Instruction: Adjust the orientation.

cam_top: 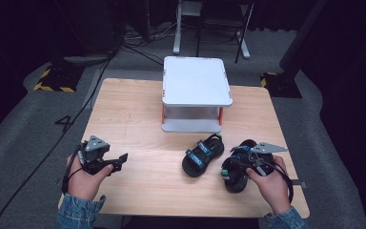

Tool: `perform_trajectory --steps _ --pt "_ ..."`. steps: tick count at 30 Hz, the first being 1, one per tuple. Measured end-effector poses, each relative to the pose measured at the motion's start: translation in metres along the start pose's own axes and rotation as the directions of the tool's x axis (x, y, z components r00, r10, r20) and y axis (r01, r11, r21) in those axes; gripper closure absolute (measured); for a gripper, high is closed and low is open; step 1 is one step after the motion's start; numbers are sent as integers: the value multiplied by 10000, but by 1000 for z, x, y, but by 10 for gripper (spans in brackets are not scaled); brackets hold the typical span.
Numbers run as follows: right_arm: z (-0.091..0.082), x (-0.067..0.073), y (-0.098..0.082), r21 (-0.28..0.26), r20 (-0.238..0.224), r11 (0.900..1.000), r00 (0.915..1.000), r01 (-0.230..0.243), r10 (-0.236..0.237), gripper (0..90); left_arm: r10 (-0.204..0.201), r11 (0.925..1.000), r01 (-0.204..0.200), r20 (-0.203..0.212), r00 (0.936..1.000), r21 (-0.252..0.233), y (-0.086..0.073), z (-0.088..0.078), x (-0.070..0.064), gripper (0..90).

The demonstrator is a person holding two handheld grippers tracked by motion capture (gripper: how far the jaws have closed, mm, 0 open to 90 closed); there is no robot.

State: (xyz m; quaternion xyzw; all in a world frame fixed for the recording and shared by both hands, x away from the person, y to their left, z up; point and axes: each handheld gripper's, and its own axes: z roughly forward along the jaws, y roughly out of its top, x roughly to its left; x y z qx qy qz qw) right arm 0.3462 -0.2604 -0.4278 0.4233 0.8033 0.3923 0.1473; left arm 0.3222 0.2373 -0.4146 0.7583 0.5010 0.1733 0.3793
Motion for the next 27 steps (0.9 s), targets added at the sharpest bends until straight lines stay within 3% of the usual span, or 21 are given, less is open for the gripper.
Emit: perform_trajectory --steps 2,6,12,15,16,17,22,24,25,26,27 --pt "-1 -7 -5 67 106 9997 9997 -217 216 619 -12 10000 13 34 10000 -39 1 1 0 245" --pt "-6 -19 -13 696 382 9966 9984 -440 414 615 102 9999 -102 98 9999 -2 3 4 0 245" --pt "-13 -30 -29 1740 635 9842 9977 -327 219 614 151 9999 -151 262 9995 -14 7 7 -3 244" --pt "-21 -32 -39 1353 898 9893 9951 -539 419 461 182 9998 -182 275 9995 -32 9 9 -3 244" --pt "-21 -32 -39 1353 898 9893 9951 -539 419 461 215 9998 -214 265 9994 -37 10 9 -3 244" --pt "-27 -30 -39 961 1172 9941 9923 -511 396 407 208 9998 -208 310 9993 -20 11 11 -5 244" --pt "-42 -18 -36 355 1430 9975 9882 -613 556 342 314 9995 -313 415 9986 -31 15 14 -7 244" --pt "-50 -5 -34 362 2052 9984 9781 -435 351 293 291 9996 -291 442 9986 -16 15 16 -8 244" --pt "-53 5 -32 636 2117 9971 9769 -429 285 269 393 9992 -394 465 9981 9 16 17 -8 244" --pt "-53 5 -32 636 2117 9971 9769 -429 285 269 393 9992 -394 465 9981 9 16 17 -8 244" --pt "-53 14 -31 965 1950 9947 9807 -361 167 302 364 9993 -366 506 9981 39 17 18 -9 244"
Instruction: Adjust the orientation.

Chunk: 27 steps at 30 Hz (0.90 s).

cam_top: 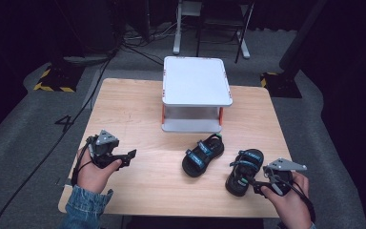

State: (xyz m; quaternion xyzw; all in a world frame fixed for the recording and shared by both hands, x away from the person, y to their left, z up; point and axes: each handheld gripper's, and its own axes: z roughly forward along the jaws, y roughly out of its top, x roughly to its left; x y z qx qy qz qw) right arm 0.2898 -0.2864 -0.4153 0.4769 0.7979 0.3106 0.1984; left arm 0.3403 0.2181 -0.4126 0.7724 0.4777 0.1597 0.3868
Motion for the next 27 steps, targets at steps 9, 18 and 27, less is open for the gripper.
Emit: perform_trajectory --steps 9,18,27 --pt "-9 11 1 -355 -35 9990 9996 272 -274 352 -50 9999 50 -4 10000 -86 0 -1 2 243" --pt "-1 26 -7 -358 -207 9993 9997 138 -145 243 4 10000 -4 -35 10000 -39 -1 -1 1 243" --pt "19 1 -17 428 -603 9945 9934 -954 978 210 -54 10000 54 -57 10000 17 -3 0 3 243"
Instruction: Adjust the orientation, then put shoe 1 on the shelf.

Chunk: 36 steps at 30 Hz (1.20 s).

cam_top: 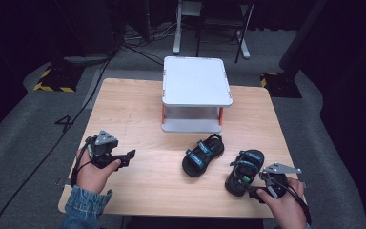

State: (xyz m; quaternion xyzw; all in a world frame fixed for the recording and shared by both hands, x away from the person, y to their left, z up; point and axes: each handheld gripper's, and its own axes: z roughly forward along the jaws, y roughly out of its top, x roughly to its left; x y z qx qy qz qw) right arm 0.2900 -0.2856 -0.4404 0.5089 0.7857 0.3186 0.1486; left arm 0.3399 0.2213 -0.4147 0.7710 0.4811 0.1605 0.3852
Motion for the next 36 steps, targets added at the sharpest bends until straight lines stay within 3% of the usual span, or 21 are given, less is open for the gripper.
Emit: perform_trajectory --steps 4,5,11,16,17,18,26,36 --pt "7 -3 -3 711 -311 9972 9992 -238 261 276 -21 10000 21 -22 10000 -19 0 0 0 243" --pt "10 -2 -4 892 -385 9960 9992 -45 80 363 -4 10000 4 -34 10000 -29 0 -1 0 244" --pt "9 -3 -2 868 -560 9962 9984 -50 99 480 -37 10000 37 -36 10000 0 0 0 1 244" --pt "5 -8 -2 1042 -533 9942 9983 279 -225 660 6 10000 -6 -10 10000 28 0 1 0 244" --pt "5 -8 -2 1042 -533 9942 9983 279 -225 660 6 10000 -6 -10 10000 28 0 1 0 244" --pt "3 -9 -2 1006 -507 9942 9982 369 -319 733 16 10000 -16 -8 10000 35 0 1 0 244" --pt "0 -13 0 599 -491 9977 9984 304 -275 784 -38 10000 38 -2 10000 41 0 2 0 243" --pt "-21 -12 13 -550 -602 9976 9972 413 -446 795 -147 9999 148 -104 9998 18 -4 -2 3 244"
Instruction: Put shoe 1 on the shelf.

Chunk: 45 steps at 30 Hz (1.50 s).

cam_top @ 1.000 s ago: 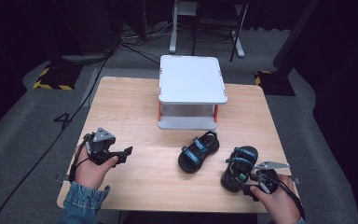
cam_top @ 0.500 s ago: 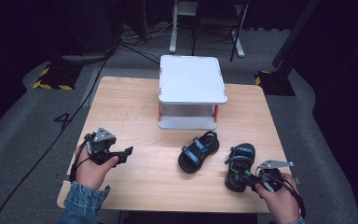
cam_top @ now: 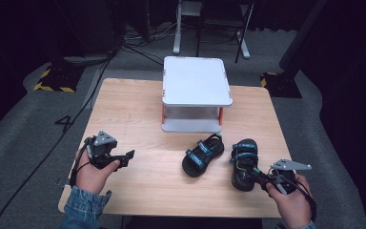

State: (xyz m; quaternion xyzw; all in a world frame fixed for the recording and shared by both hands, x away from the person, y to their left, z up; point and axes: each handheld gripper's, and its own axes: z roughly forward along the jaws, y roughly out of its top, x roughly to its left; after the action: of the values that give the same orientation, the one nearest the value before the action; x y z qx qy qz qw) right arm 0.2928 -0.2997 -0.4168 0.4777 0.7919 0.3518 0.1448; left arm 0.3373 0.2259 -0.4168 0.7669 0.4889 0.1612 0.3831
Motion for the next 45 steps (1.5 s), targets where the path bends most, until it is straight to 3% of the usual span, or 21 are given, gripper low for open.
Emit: perform_trajectory --steps 6,10,19,24,33,45 --pt "-11 5 18 -739 -324 9970 9991 232 -257 796 -177 9998 176 -240 9996 -35 -8 -9 4 244" --pt "-10 13 32 -1009 -723 9939 9961 441 -515 795 -321 9995 318 -400 9987 -74 -13 -16 8 244" --pt "8 35 65 -1228 -1785 9883 9776 906 -1118 795 -744 9972 736 -682 9949 -135 -25 -30 15 244" --pt "29 49 86 -1062 -2233 9883 9659 1096 -1312 795 -808 9966 796 -724 9941 -199 -27 -33 18 244" --pt "66 67 115 -744 -2420 9870 9575 1427 -1567 795 -833 9963 817 -696 9941 -256 -27 -34 21 244" --pt "122 83 156 -473 -2015 9836 9628 1741 -1801 793 -905 9950 880 -548 9944 -462 -22 -33 24 244"
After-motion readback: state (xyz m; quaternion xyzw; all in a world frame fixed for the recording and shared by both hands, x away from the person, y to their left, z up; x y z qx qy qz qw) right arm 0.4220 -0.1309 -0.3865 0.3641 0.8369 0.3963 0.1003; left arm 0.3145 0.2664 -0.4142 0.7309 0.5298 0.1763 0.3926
